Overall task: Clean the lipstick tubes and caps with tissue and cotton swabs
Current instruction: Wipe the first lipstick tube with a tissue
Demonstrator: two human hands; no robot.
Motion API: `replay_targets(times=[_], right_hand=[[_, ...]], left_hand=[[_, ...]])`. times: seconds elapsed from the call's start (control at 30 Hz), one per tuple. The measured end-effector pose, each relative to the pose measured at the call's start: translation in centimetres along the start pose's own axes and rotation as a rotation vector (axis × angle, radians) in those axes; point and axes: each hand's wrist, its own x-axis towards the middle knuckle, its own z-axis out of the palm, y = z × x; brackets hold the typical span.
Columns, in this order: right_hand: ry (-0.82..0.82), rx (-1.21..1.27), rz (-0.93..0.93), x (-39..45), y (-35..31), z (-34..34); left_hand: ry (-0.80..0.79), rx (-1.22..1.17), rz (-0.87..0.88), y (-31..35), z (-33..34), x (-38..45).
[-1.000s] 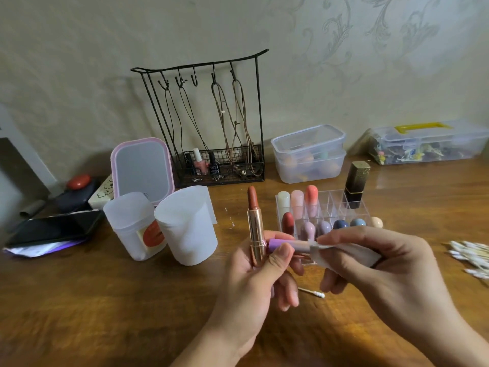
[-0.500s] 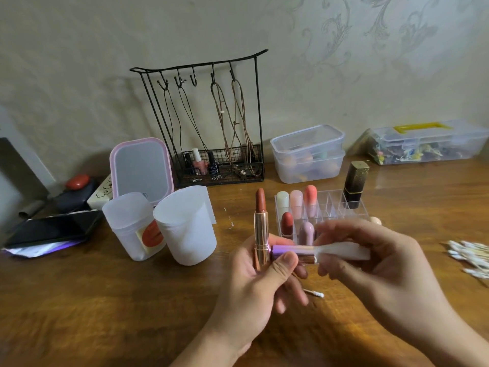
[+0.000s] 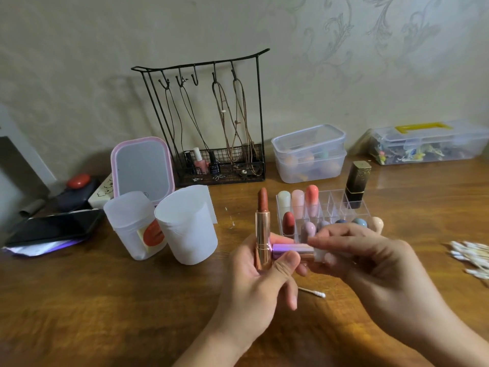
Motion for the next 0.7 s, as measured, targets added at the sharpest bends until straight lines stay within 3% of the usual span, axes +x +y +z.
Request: replay_targets(times=[0.07,0.13,0.2,0.27,0.37,0.53,0.63,0.7], right_hand=[[-0.026,-0.021,-0.025,0.0,0.1,0.2],[0.086,0.011,-0.03,-0.1,-0.1,0.3],[0.208,-0.141,-0.114,-0.3,-0.1,0.2],[0.231,-0.283,-0.201,-0.4,-0.4,0.3],[0.207,-0.213,-0.187,-0.7,-0.6,0.3],[0.102,0.056,0.093,-0.3,-1.6,0.7],[-0.036,0.476,0.424,0.2,-1.4,0.1],[-0.03,0.764,0.639,0.2,-1.4,0.1]], left_hand=[[0.007,-0.049,-0.022,0.0,-0.2,0.2],[-0.003,-0.089,-0.019,0.1,-0.4,0.3],[0.004,-0.106,-0.007,0.3,-0.7,0.3],[0.014,-0.132,-0.017,0.4,-0.9,0.3],[0.001,-0.166,-0.042,0.4,-1.0,0.2],[-0.068,-0.127,-0.044,0.4,-0.6,-0.1],[-0.121,-0.013,0.0,0.2,-0.4,-0.3],[-0.139,0.042,0.0,0.1,-0.2,-0.5]])
